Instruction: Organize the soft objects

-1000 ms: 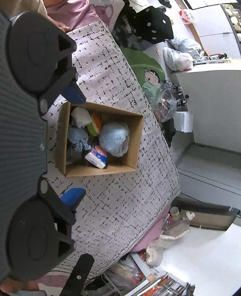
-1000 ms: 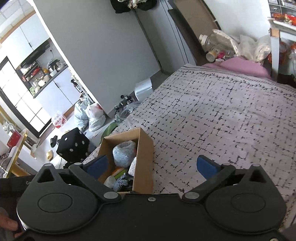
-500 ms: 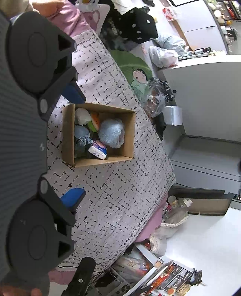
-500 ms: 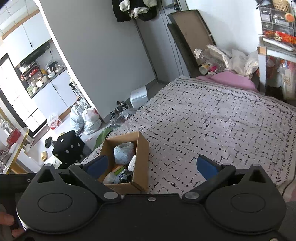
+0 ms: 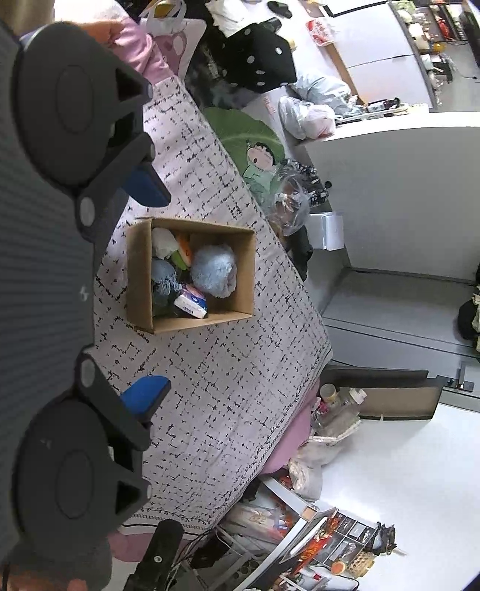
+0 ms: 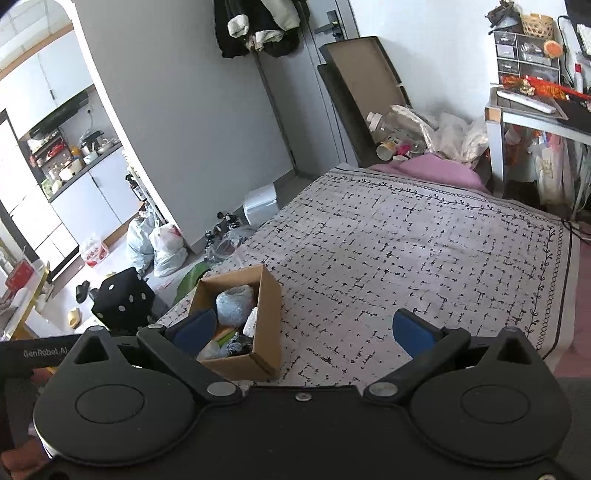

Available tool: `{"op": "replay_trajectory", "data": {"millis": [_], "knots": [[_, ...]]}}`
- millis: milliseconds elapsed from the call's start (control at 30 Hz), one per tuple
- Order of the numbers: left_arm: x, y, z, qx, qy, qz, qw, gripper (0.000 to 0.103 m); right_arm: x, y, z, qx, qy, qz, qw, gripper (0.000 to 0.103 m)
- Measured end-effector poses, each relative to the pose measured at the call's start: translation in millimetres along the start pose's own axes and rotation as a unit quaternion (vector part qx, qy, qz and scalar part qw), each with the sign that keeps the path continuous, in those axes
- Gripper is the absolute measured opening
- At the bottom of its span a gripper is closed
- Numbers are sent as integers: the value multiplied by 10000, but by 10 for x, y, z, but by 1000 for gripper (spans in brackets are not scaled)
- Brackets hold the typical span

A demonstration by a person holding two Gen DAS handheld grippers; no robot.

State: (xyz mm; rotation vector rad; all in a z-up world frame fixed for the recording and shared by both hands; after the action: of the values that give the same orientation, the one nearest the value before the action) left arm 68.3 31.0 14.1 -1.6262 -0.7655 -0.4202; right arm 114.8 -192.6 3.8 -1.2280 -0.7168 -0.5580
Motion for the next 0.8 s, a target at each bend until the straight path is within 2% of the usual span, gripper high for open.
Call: {"op": "replay_trajectory", "data": {"millis": [500, 800], "knots": [[-109, -308, -56, 153, 148, -207, 9996, 97, -145, -191, 227, 60, -508, 25, 9987, 103], [-168, -379, -74, 74, 207, -271, 9994, 97, -157, -309, 267, 121, -588, -39, 9982, 103]]}}
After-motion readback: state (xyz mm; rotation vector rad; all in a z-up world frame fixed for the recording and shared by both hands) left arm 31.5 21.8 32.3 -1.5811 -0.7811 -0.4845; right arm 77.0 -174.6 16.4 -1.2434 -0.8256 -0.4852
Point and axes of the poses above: each gripper's, at about its wrist camera, not at the fingertips, and y roughly the way its jaws point, z to its left, x to its top, the point moved 5 cm from there along y, roughly the way its jaws point, and after that the axes turned 8 degrees about -x, right-handed, at the moved point
